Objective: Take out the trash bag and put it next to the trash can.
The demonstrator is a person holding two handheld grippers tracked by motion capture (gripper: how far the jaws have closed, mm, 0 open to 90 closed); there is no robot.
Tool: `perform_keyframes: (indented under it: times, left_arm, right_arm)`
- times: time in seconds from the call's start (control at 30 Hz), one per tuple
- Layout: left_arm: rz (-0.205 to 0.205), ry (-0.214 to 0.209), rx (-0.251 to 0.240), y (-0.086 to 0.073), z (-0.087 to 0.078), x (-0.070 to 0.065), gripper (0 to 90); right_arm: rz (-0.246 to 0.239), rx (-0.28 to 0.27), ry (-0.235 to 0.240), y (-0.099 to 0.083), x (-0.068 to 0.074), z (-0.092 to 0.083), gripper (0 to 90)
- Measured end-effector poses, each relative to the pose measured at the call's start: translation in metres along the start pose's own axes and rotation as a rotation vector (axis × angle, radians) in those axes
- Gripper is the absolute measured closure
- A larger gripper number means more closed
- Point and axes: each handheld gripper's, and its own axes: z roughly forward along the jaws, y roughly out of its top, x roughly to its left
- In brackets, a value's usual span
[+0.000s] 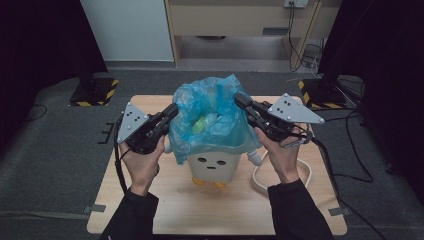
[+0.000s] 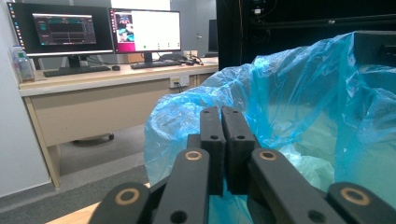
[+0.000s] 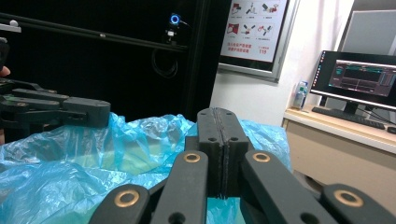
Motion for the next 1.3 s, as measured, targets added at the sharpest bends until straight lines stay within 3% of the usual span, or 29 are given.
perform_keyframes:
  times: [0.1, 0.17, 0.2, 0.27, 0.4, 0.6, 0.87, 1.03, 1.3]
  left_arm:
    - [-0.039, -0.003, -0.018, -0.004, 0.002, 0.001, 76.6]
    - [-0.06, -0.01, -0.043, -0.005, 0.001, 0.003, 60.3]
    - [-0.067, -0.006, -0.054, -0.005, -0.001, 0.004, 56.4]
    - [-0.069, 0.001, -0.067, -0.004, -0.005, 0.005, 46.4]
    - [-0.06, 0.008, -0.091, -0.006, -0.02, 0.005, 37.1]
    - [-0.065, 0.041, -0.102, -0.02, -0.045, 0.01, 31.6]
    - [-0.042, 0.082, -0.054, -0.057, -0.077, 0.008, 26.7]
    - [-0.066, 0.099, 0.021, -0.082, -0.077, 0.004, 25.3]
    - [-0.035, 0.11, 0.092, -0.115, -0.08, -0.007, 25.4]
  right_arm:
    - [-0.006, 0.005, -0.007, 0.0, -0.001, -0.002, 90.0]
    - [-0.006, 0.009, -0.011, 0.001, -0.001, -0.003, 90.0]
    - [-0.007, 0.011, -0.013, 0.001, -0.002, -0.003, 90.0]
    - [0.002, 0.015, -0.02, 0.001, -0.002, -0.003, 90.0]
    - [0.025, 0.029, -0.034, -0.006, -0.007, -0.005, 90.0]
    - [0.015, 0.038, -0.041, -0.008, -0.007, -0.006, 90.0]
    - [0.019, 0.046, -0.047, -0.008, -0.007, -0.005, 90.0]
    - [0.019, 0.049, -0.049, -0.008, -0.006, -0.005, 90.0]
    - [0.013, 0.05, -0.055, -0.007, -0.008, -0.007, 90.0]
